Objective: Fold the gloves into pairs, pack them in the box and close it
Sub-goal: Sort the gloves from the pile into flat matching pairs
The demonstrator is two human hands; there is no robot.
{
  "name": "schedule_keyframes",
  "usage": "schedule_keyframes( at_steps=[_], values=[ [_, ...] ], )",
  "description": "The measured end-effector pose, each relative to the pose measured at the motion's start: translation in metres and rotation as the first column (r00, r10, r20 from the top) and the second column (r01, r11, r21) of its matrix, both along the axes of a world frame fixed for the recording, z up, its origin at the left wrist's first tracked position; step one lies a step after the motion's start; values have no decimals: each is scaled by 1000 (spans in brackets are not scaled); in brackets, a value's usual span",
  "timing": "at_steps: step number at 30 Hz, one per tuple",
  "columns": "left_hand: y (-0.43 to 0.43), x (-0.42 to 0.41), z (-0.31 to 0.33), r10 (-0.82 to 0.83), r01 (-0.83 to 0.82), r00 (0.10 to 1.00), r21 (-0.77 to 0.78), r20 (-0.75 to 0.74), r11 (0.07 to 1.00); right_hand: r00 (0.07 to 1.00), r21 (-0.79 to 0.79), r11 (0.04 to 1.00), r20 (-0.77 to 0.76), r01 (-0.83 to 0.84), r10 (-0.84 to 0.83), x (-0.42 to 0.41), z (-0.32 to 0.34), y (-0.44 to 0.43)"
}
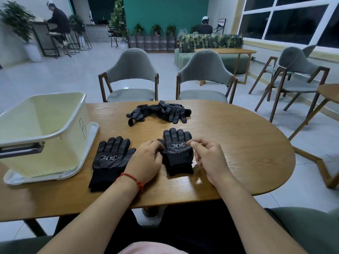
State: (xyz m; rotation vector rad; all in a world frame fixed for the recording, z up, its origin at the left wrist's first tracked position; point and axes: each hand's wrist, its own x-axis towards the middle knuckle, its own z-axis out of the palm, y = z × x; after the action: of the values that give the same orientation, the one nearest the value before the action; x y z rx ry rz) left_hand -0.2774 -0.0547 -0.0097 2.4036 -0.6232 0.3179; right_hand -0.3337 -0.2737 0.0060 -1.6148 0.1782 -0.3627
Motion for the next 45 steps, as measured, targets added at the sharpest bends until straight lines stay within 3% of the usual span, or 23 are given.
schedule_keyframes(
  at_steps=[3, 5, 7, 11, 14, 17, 22, 28, 32, 37, 40, 43, 45],
  values=[
    [-1, 0, 2, 14, -14, 1000, -1, 0, 1000, 980, -367, 917, 173, 156, -98, 2, -3, 7],
    [-2, 0, 2, 20, -20, 1000, -5, 10, 1000, 963, -557, 813, 267, 170, -18, 8, -1, 15],
    [-3, 0, 2, 15, -15, 1000, 0, 19, 1000, 964, -666, 738, 254, 112, 83, 23, 5, 23],
    [-1, 4, 1, 12, -12, 1000, -12, 28, 1000, 979, -786, 612, 49, -83, 196, 60, 18, 42],
    [0, 3, 8, 59, -42, 996, -228, 70, 973, 967, -846, 469, -208, -253, 148, 86, 14, 52],
    [5, 0, 20, 146, -112, 988, -417, 51, 902, 948, -898, 314, -317, -307, 21, 96, -2, 60],
    [18, 20, 44, 175, -239, 966, -406, -188, 882, 929, -885, 307, -371, -349, -15, 95, -12, 62],
    [34, 70, 52, 225, -235, 943, -11, -246, 972, 929, -881, 326, -369, -344, -18, 90, -7, 63],
    [34, 107, 56, 251, -183, 928, 249, -274, 951, 931, -877, 339, -364, -340, -9, 89, -7, 63],
    [38, 140, 66, 378, -305, 879, 268, -291, 914, 938, -881, 345, -347, -325, -4, 90, -8, 63],
    [32, 144, 72, 345, -212, 836, 328, -426, 920, 943, -884, 351, -332, -308, -8, 91, -12, 62],
    [26, 137, 76, 368, -196, 845, 415, -389, 888, 946, -880, 367, -326, -303, 0, 91, -13, 62],
    [25, 136, 74, 342, -278, 839, 206, -424, 938, 950, -881, 373, -311, -289, 3, 92, -14, 62]
  ],
)
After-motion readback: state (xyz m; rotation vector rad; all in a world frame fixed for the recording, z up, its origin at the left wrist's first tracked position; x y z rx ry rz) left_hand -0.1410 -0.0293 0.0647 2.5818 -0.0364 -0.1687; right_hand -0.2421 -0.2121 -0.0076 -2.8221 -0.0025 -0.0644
